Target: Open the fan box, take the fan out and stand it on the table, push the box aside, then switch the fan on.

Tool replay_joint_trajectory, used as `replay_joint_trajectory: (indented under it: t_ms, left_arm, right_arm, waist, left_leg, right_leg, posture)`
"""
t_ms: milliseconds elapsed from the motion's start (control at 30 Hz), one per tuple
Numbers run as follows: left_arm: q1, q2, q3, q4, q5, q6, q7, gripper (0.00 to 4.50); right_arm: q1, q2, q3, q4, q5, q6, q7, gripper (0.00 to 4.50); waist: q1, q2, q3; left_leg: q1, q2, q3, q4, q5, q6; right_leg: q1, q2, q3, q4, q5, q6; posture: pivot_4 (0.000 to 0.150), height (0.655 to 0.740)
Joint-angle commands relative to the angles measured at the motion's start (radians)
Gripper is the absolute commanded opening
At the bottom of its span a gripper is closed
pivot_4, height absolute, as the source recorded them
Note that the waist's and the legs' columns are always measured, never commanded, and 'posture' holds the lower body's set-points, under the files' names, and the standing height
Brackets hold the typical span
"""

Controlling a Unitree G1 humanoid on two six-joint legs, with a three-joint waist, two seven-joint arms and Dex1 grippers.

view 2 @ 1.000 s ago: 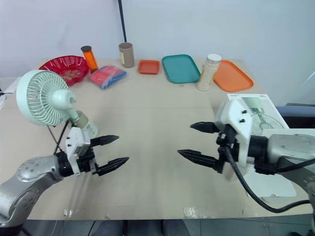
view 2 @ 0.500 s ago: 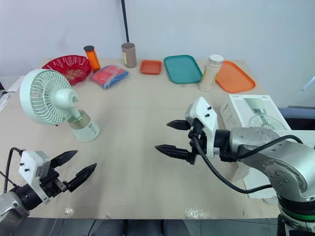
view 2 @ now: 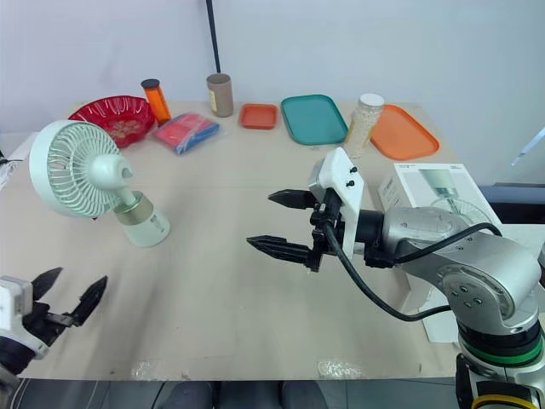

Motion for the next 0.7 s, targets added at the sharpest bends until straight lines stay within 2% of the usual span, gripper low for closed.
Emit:
replay_joint_trajectory:
  t_ms: [33,167,700]
  left_arm:
    - [-0.046,0.032,0.051,0.005,0.002,-0.026,0.020,4.50]
    - [-0.126,0.056,0.071,0.002,-0.033,0.052,0.096,4.50]
    - [-0.287,0.100,-0.006,-0.007,-0.030,0.145,0.159,4.50]
  right_arm:
    - [-0.030,0.005,-0.008,0.001,0.023,0.005,-0.023,4.33]
    - [-0.083,0.048,-0.006,0.030,0.032,-0.007,-0.058,4.33]
    - [-0.141,0.134,0.002,0.060,0.077,0.003,-0.140,4.33]
  waist:
    - [0.000,0.000,0.000]
    - [-0.001,0.000,0.000]
    - [-0.001,0.000,0.000]
  left_leg:
    - [0.000,0.000,0.000,0.000,0.000,0.000]
    - [0.000,0.000,0.000,0.000,0.000,0.000]
    - [-0.002,0.001,0.000,0.000,0.000,-0.001]
  right_leg:
    - [0.000,0.000,0.000,0.000,0.000,0.000]
    - [0.000,0.000,0.000,0.000,0.000,0.000]
    - [-0.003,0.000,-0.001,0.001,0.000,-0.001]
  posture:
    - [0.150,0.7400]
    - [0.150,0.7400]
    - [0.150,0.7400]
